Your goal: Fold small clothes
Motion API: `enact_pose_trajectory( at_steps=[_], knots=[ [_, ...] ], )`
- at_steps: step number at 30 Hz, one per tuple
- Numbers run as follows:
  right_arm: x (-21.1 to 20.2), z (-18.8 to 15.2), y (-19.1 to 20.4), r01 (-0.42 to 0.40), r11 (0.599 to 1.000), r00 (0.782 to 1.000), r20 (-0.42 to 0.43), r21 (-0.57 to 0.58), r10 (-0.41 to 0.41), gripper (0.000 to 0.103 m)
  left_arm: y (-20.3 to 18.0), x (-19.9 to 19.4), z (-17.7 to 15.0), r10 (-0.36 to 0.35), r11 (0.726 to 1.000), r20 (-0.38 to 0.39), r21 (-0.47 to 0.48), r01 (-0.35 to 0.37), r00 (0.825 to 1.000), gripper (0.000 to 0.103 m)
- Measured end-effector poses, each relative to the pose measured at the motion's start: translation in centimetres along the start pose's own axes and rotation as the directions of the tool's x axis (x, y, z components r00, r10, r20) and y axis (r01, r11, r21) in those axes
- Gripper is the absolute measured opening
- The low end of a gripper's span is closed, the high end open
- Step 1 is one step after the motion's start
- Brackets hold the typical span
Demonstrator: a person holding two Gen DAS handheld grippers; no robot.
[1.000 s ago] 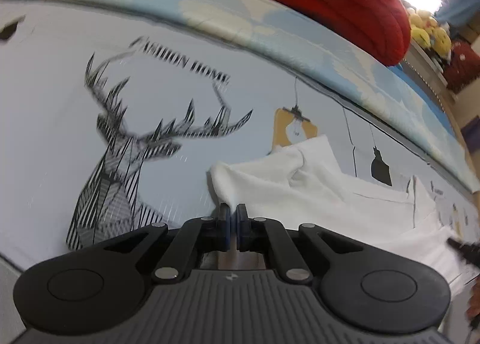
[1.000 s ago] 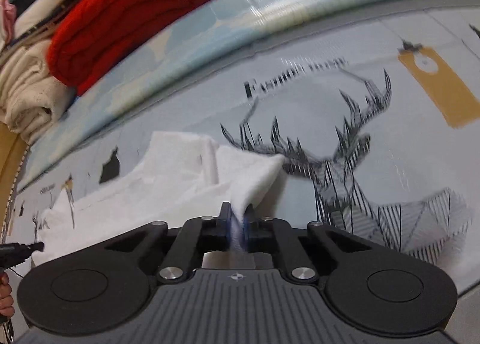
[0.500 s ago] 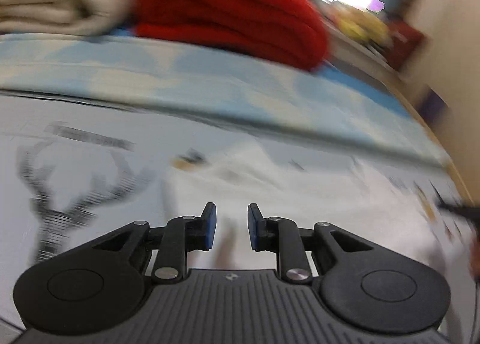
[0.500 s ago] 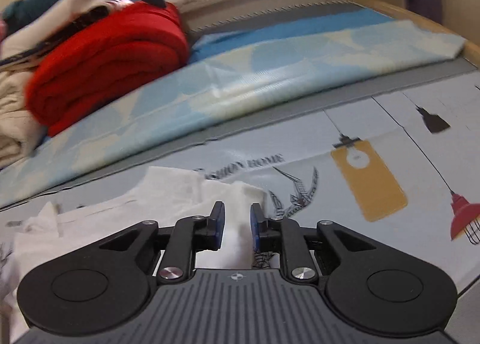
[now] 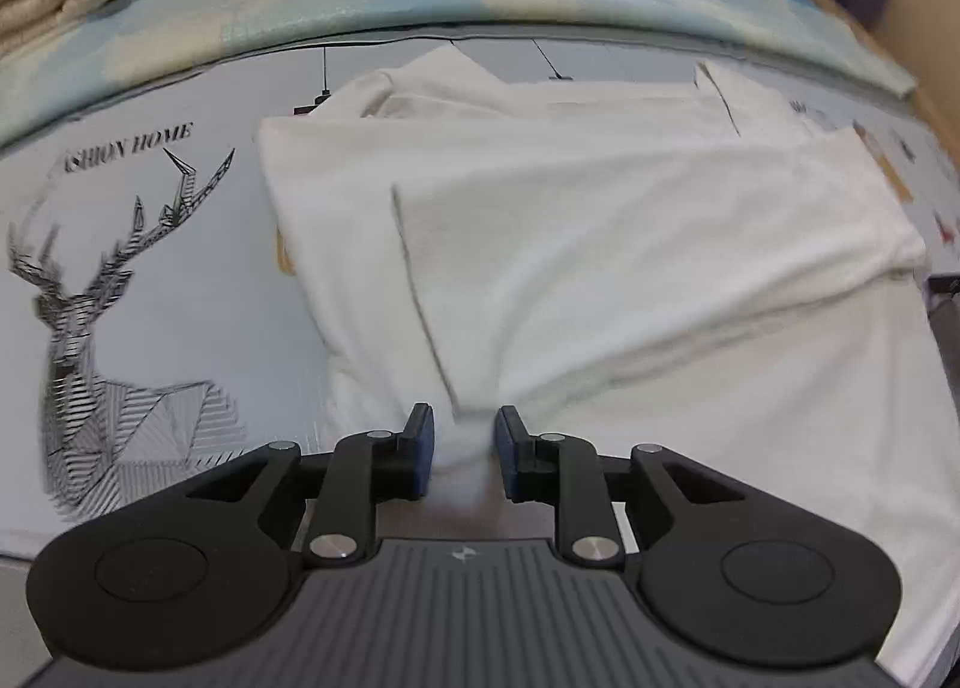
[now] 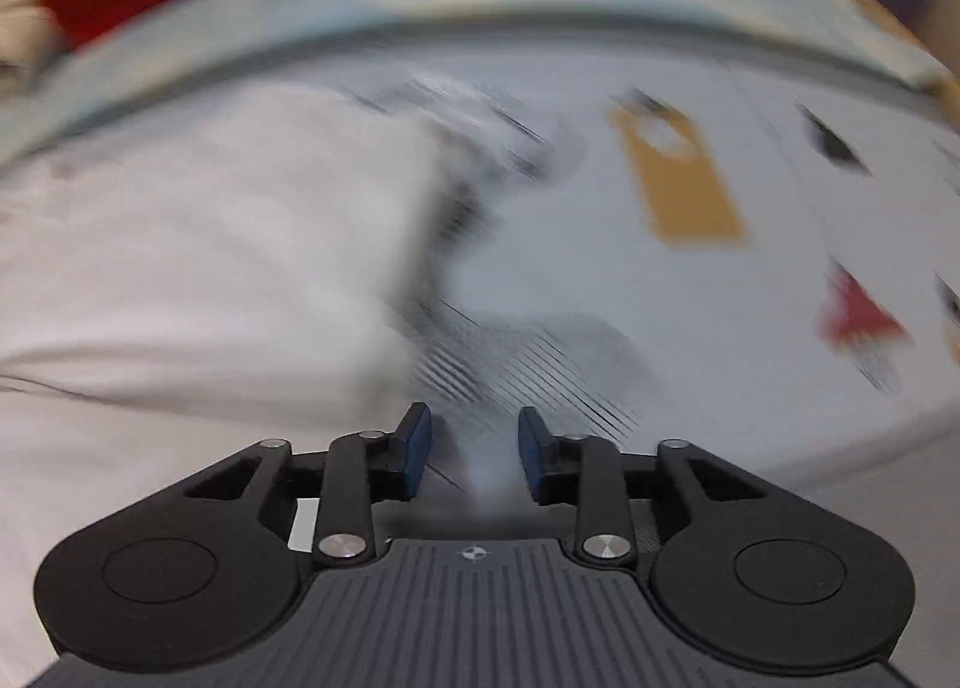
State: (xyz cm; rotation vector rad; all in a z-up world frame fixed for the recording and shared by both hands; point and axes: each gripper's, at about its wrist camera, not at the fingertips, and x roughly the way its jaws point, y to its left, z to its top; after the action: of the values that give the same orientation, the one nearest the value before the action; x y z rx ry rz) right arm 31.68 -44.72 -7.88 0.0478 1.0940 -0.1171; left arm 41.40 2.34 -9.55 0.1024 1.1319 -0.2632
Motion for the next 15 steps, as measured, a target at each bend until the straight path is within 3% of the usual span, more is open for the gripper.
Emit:
enact_pose_trajectory(
  at_steps=[4,7,10,15],
  knots=[
    [-4.4,-1.3,-2.4,-0.048,0.995,0.997,0.068,0.090,0.042,0.033,-1.4,-5.1,-0.6,-0.034,0.999,0.095,-0.036,0.038,0.995,0.027],
    [-8.4,-2.3,-2.7,-0.111,0.989,0.984,0.148,0.096,0.096,0.033,-3.5,-8.5,-1.6,-0.004,0.999,0.103,-0.045,0.008,0.995,0.027],
    [-12.4,-3.9,-2.3,-0.171,0.982,0.966,0.209,0.084,0.150,0.033,-5.9,-12.6,-4.5,0.003,1.000,0.132,-0.020,0.000,0.991,0.031],
    [-19.0,-8.3,-1.3,-0.237,0.970,0.930,0.300,0.052,0.211,0.034,-9.5,-18.4,-10.9,-0.047,0.999,0.197,0.018,0.044,0.979,0.037]
  ],
)
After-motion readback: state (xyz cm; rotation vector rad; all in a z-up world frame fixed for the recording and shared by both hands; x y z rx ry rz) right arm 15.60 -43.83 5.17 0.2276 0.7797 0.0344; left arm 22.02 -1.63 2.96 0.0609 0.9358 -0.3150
